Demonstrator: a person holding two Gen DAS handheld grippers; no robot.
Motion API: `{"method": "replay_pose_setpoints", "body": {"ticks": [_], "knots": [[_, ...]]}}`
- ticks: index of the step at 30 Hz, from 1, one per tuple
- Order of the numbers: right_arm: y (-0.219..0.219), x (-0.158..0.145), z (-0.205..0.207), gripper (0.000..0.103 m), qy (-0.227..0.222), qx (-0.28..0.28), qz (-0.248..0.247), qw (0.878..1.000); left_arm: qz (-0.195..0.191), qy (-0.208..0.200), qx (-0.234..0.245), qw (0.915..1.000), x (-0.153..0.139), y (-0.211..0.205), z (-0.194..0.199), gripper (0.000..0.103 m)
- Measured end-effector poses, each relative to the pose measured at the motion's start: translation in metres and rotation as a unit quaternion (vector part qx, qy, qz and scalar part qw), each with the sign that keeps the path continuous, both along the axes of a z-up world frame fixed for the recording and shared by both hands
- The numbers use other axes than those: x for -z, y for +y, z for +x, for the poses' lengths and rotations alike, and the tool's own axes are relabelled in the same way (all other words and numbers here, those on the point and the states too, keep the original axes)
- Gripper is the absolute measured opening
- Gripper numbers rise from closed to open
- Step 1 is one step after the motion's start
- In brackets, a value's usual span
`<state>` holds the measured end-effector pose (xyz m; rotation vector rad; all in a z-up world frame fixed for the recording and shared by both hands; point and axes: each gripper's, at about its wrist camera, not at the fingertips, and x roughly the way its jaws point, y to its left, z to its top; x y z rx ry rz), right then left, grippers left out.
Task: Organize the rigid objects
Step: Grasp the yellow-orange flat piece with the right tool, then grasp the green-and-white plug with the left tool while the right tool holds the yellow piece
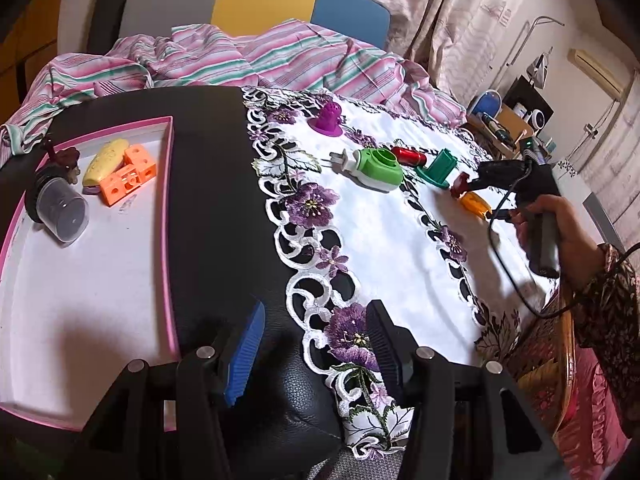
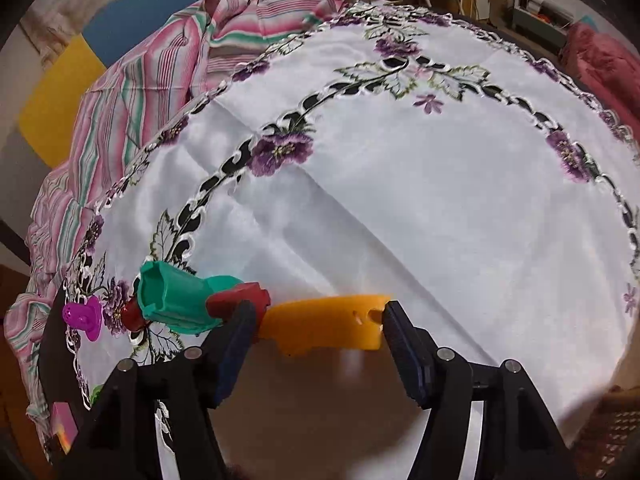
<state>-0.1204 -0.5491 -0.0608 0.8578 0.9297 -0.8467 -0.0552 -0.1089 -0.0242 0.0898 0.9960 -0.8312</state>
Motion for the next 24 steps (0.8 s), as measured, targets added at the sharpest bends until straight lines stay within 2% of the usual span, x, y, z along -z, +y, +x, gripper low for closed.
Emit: {"method": "replay_pose_setpoints", "body": {"ticks": [7, 14, 15, 16, 20, 24], "knots": [[0.003, 0.001, 0.009, 0.066, 0.018, -0.022, -0.024, 0.999, 0.008, 0.000, 0.005, 1.0000, 0.003, -0.014, 0.003, 0.053], [0.004, -0.002, 0.001, 0.066, -0.004, -0.008, -0.011, 1.000, 0.007, -0.001, 0.013, 0.9999, 0.000, -0.041, 0.013, 0.053], [0.005, -0.003, 0.001, 0.066, -0.006, -0.009, -0.013, 1.000, 0.010, -0.003, 0.016, 0.9998, -0.001, -0.048, 0.016, 0.055], [0.006, -0.005, 0.002, 0.066, -0.008, -0.012, -0.017, 1.000, 0.015, -0.004, 0.019, 0.9997, -0.001, -0.057, 0.018, 0.060], [0.011, -0.013, 0.003, 0.066, -0.020, -0.019, -0.031, 0.999, 0.023, -0.015, 0.027, 0.9993, -0.002, -0.090, 0.029, 0.065], [0.009, -0.011, 0.002, 0.066, -0.030, -0.017, -0.020, 0.999, 0.036, -0.033, 0.028, 0.9984, -0.004, -0.126, 0.041, 0.077]]}}
